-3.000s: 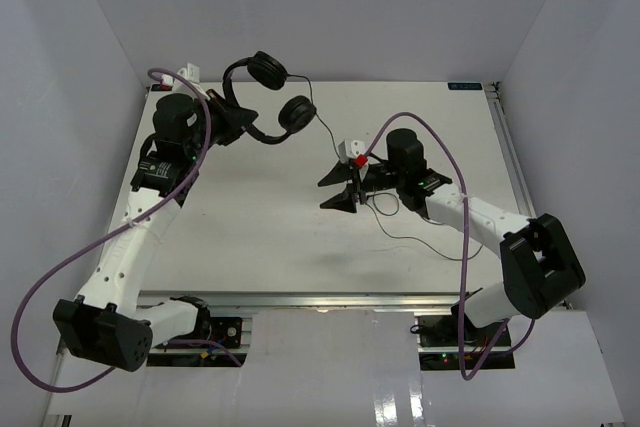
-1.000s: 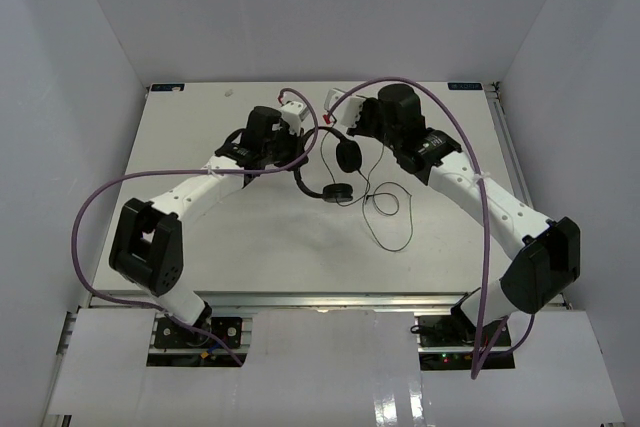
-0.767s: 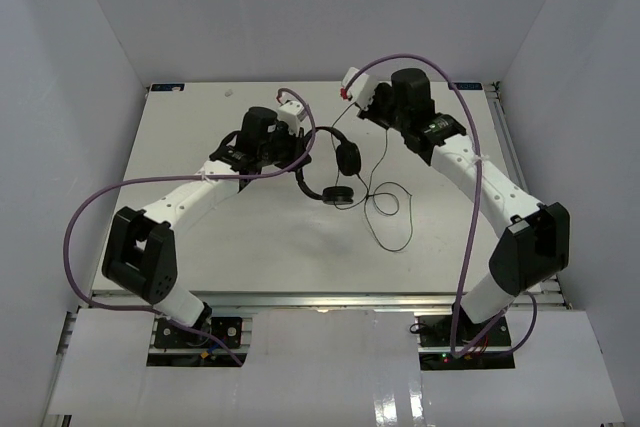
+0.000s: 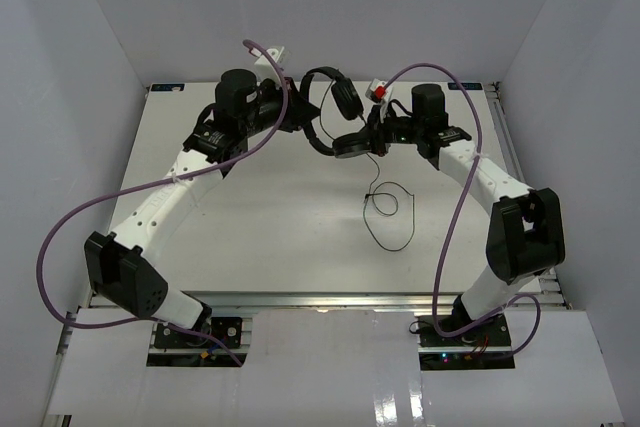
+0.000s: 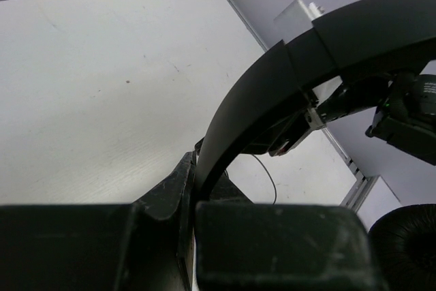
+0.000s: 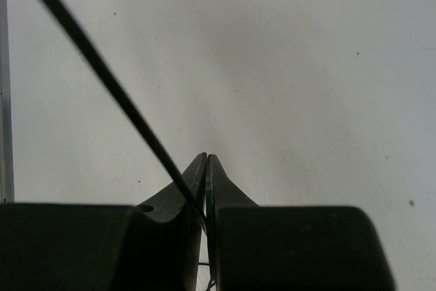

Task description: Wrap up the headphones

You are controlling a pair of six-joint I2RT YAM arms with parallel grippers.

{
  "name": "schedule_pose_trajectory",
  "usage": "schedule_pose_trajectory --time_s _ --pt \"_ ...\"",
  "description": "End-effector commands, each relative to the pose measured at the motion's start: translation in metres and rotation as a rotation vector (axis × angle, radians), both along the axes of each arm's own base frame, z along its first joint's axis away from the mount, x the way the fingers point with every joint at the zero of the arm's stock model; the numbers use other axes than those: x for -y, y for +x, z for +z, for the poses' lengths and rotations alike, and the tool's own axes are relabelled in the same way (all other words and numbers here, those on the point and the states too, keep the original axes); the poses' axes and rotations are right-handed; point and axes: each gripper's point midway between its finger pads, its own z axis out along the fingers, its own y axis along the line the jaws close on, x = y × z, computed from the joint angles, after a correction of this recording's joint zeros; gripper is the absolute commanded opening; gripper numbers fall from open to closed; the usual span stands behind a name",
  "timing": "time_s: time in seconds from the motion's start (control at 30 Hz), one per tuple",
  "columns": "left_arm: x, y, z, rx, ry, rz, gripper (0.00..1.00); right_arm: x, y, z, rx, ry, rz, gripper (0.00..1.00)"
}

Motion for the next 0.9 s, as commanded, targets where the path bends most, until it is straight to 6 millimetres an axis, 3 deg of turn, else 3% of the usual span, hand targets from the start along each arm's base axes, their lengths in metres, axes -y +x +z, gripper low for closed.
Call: schedule_pose_trajectory --time_s 0.0,0.17,0.4,0.57,0.77,0.87 --pt "-0.009 -0.013 0.047 0.043 -0.062 0.026 0.00 0.007 0.007 -0.005 -0.027 0.040 -0.036 0.08" --pt "-0.011 -0.010 0.057 0.051 -0.072 0.052 0.00 0.007 0.006 -0.008 -0.045 0.047 -0.046 0.08" --pt "-0.019 -0.006 0.089 0.088 -0.119 0.115 0.00 0.010 0.003 -0.036 -0.126 0.028 -0.060 0.08" --pt "-0.024 -0.002 0.109 0.111 -0.143 0.156 0.00 0.010 0.001 -0.040 -0.149 0.036 -0.060 0.08" --pt "-0.024 0.004 0.099 0.087 -0.114 0.170 0.00 0.018 0.002 -0.013 -0.121 0.136 -0.055 0.08" --pt "-0.025 0.004 0.099 0.079 -0.121 0.178 0.00 0.019 0.003 -0.023 -0.181 0.118 -0.082 0.08"
